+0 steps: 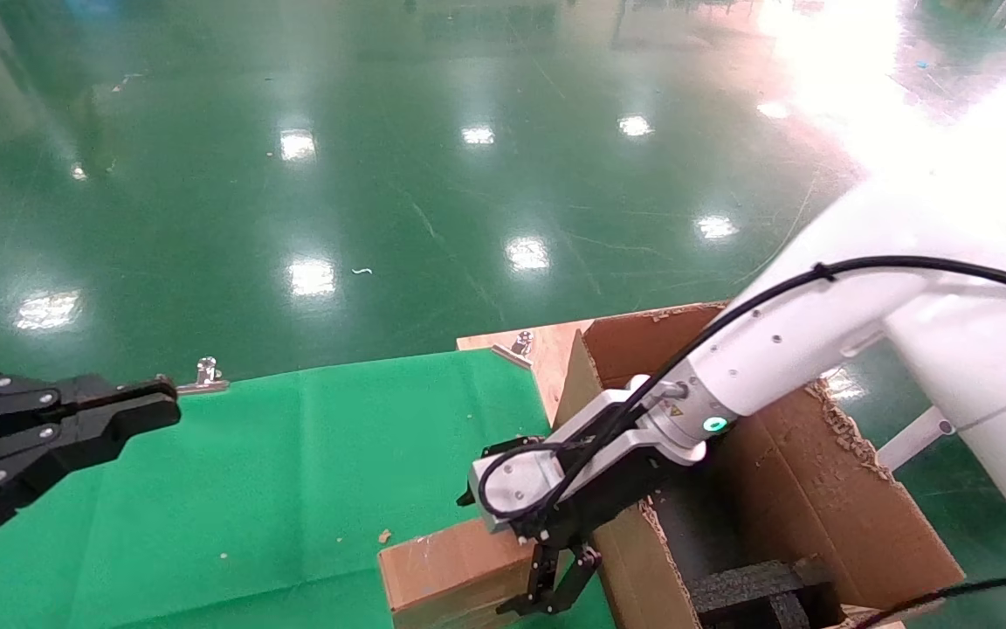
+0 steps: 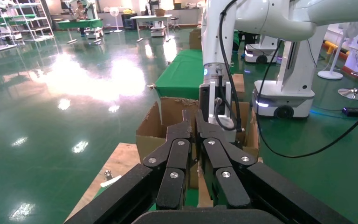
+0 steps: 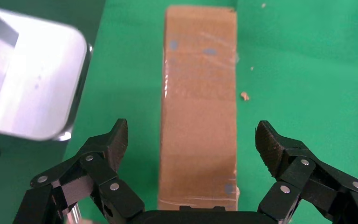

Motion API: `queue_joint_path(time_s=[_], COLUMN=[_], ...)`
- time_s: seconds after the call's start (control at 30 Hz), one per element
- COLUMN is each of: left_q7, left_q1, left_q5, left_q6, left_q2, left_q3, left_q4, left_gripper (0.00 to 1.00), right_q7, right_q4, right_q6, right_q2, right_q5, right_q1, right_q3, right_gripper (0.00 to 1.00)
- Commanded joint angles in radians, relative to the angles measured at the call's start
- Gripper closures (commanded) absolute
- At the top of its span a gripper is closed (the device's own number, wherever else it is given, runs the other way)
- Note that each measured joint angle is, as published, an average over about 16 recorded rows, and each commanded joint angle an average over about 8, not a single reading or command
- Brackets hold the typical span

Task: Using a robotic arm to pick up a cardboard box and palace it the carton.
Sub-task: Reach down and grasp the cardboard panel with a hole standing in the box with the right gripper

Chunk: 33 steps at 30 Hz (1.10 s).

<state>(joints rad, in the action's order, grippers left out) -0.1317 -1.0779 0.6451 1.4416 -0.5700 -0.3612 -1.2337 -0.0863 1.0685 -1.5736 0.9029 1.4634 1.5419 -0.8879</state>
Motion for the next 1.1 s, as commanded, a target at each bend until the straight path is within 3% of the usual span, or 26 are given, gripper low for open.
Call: queue_joint_path(time_s=[0.03, 0.13, 0.17, 0.23, 0.47, 0.5, 1.1], left_q7=[0.000, 0.000, 0.000, 0.000, 0.000, 0.000, 0.000], left_q1=[0.000, 0.000, 0.000, 0.000, 0.000, 0.000, 0.000], left_q5=[0.000, 0.000, 0.000, 0.000, 0.000, 0.000, 0.000], left_q6=[0.000, 0.000, 0.000, 0.000, 0.000, 0.000, 0.000], left_q2=[0.000, 0.000, 0.000, 0.000, 0.000, 0.000, 0.000], left_q3=[0.000, 0.000, 0.000, 0.000, 0.000, 0.000, 0.000], left_q4=[0.000, 0.000, 0.000, 0.000, 0.000, 0.000, 0.000], left_gripper=[0.44, 0.06, 0.00, 0.00, 0.00, 0.00, 0.00], right_q7=[0.004, 0.015, 0.019, 0.023, 0.036, 0.038, 0.032], right_q4=[-0.010, -0.020, -0.023, -0.029, -0.041, -0.042, -0.038], right_q6=[-0.001, 0.003, 0.004, 0.005, 0.006, 0.006, 0.007], right_q2=[0.018, 0.036, 0.040, 0.047, 0.061, 0.062, 0.055], right_q5=[0.023, 0.034, 0.036, 0.036, 0.045, 0.046, 0.037], right_q1=[0.021, 0.039, 0.043, 0.050, 0.069, 0.071, 0.061], right_q3=[-0.030, -0.057, -0.064, -0.073, -0.098, -0.100, -0.087], right_gripper=[0.00, 0.00, 0.00, 0.07, 0.92, 0.98, 1.00])
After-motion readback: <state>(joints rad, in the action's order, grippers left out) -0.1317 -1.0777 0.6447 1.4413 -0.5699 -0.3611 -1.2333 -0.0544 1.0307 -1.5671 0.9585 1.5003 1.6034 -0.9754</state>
